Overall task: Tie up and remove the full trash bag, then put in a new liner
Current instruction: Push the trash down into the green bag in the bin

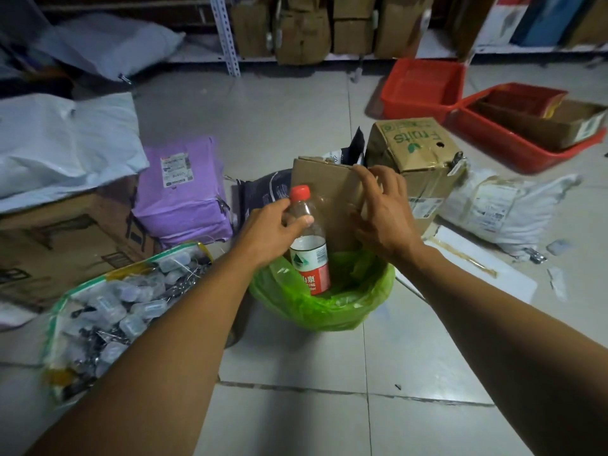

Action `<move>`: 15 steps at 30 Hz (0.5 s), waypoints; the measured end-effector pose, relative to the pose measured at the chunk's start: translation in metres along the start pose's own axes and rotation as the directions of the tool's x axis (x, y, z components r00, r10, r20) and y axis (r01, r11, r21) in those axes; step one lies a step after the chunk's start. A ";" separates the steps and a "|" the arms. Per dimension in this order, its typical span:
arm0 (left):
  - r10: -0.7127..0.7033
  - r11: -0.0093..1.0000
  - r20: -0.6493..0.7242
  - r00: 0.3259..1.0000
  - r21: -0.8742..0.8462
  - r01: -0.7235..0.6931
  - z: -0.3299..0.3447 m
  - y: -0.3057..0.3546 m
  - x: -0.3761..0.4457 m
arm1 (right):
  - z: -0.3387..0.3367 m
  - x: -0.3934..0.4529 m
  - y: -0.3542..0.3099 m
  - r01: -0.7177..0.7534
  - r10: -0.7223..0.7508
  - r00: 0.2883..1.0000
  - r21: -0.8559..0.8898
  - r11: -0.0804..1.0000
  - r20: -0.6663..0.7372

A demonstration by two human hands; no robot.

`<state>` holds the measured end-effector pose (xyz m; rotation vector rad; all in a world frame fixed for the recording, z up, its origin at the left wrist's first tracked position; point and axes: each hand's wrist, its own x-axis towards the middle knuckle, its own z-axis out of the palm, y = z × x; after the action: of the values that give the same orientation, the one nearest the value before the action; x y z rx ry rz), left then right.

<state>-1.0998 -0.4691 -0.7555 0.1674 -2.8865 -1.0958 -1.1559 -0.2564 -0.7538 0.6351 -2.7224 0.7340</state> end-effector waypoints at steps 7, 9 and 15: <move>-0.061 0.997 -0.009 0.998 -0.055 0.060 -0.001 -0.002 -0.002 | -0.010 -0.002 -0.001 -0.001 0.001 1.000 -0.035 0.999 0.011; -0.096 0.989 -0.023 0.995 -0.114 0.093 -0.003 0.000 -0.006 | -0.015 -0.002 -0.001 0.013 -0.012 1.000 -0.023 1.000 0.025; -0.130 0.977 -0.104 0.986 -0.185 0.109 -0.017 -0.002 -0.021 | -0.017 -0.034 0.021 -0.156 0.155 0.988 0.047 0.987 0.027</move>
<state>-1.0769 -0.4797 -0.7444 0.3877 -2.6893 -1.3114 -1.1338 -0.2195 -0.7604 0.4478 -2.8077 0.8360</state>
